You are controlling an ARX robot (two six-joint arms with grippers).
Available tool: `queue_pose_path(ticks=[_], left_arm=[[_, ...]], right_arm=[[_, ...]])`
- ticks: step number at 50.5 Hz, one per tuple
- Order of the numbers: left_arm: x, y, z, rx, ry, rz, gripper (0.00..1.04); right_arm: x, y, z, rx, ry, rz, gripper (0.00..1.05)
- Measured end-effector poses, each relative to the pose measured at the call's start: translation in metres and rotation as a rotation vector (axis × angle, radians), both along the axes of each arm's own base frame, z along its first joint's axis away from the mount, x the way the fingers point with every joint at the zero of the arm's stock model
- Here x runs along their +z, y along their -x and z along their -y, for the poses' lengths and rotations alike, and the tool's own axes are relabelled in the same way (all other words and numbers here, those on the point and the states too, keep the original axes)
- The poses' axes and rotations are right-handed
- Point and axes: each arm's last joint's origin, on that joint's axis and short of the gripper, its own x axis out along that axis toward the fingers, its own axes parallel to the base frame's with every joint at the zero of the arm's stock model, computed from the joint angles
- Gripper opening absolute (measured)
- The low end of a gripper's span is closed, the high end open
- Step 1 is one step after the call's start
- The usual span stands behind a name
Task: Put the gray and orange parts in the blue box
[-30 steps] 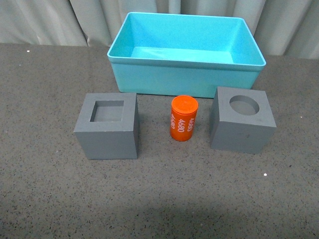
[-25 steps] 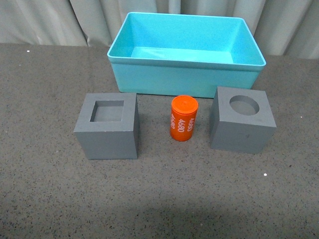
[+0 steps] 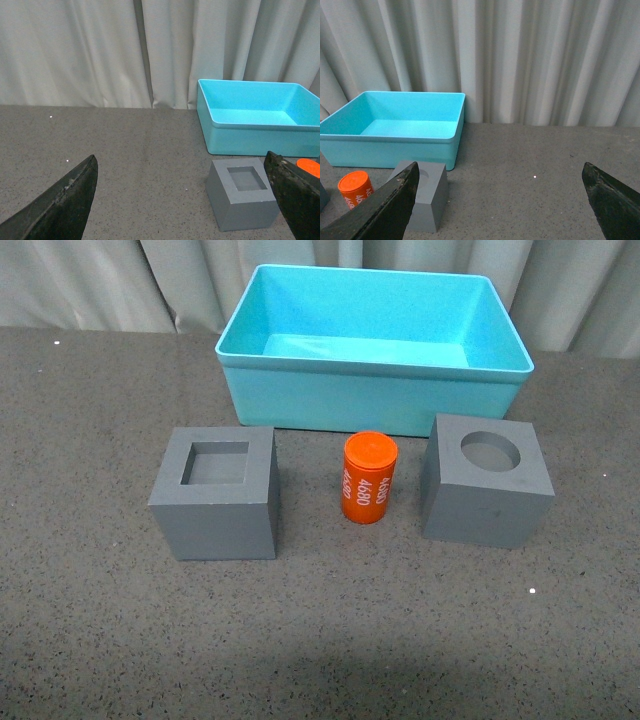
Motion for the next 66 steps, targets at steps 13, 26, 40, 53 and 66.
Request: queue_pose_path(ticks=[13,26,40,53,66], left_arm=[[0.0,0.0,0.0,0.0,0.0,0.0,0.98],[0.0,0.0,0.0,0.0,0.0,0.0,0.98],[0.0,0.0,0.0,0.0,0.0,0.0,0.98],[0.0,0.0,0.0,0.001,0.0,0.0,0.98],[0.0,0.0,0.0,0.0,0.0,0.0,0.98]], right_arm=[[0.0,0.0,0.0,0.0,0.001,-0.001,0.95],[0.007,-0.048,-0.008,-0.044,0.175,-0.156,0.95],[-0.006,-0.129,-0.029,0.063,0.066,-0.545,0.95],[-0.016,-0.191,-0.055,0.084,-0.007,-0.688,0.95],[-0.042,-0.222,-0.072,0.078,-0.041,-0.795,0.95]])
